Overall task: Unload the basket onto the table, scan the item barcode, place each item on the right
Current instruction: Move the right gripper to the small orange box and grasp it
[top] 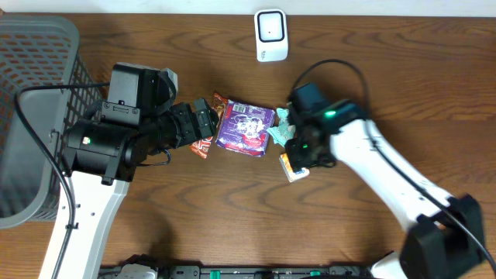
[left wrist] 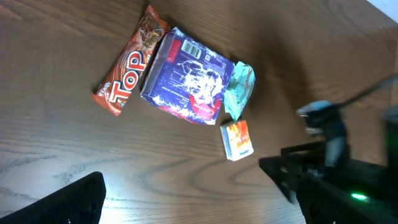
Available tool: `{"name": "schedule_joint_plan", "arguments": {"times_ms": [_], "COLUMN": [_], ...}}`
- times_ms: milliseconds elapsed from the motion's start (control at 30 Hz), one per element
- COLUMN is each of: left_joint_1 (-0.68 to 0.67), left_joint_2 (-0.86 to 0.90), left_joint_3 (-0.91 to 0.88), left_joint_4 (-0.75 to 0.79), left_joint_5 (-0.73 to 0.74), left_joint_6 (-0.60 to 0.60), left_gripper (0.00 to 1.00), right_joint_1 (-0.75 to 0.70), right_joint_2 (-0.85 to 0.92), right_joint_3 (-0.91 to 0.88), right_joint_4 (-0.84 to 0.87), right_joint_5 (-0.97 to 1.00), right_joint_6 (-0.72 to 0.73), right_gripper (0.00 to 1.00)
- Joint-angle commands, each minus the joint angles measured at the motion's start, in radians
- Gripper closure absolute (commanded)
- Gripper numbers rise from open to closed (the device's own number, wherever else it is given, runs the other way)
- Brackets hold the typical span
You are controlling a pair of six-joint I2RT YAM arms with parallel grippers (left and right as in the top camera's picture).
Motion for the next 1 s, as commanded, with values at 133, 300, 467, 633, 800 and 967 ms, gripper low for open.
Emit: {"name": "schedule_joint_plan", "arguments": {"times_ms": [133,300,467,633,800,967], "left_joint_1": [0.004,0.004,0.004,0.004,0.004,0.004], "left_joint_2": [0.004,0.004,0.004,0.004,0.004,0.004], "left_joint_3": [0.011,0.011,0.011,0.011,0.011,0.011], "left_joint_4": [0.0,0.0,0.0,0.0,0.0,0.0], "left_joint_5": [0.008,0.008,0.008,0.008,0.008,0.008], "left_joint_6": [0.006,0.006,0.006,0.006,0.006,0.006], "left_gripper": [0.02,0.02,0.02,0.02,0.02,0.02], "right_joint_1": [0.125,0.158,0.16,0.16,0.16,0.135], "right_joint_2": [0.154,0.224,0.248,0.251,0.251,0.251], "right_joint_3": [0.014,0.013,0.013,-0.02,-0.052,-0.053], "right_joint_4": [0.039,0.067,0.101,0.142,0.169,0.179], "right_joint_5": [0.249,0.256,0.256,0.255,0.245,0.244], "right_joint_6": [0.105,0.105,0.123,0.123,0.155,0.175], "right_gripper": [0.48,0.46,0.48,0.53,0.71,0.83]}}
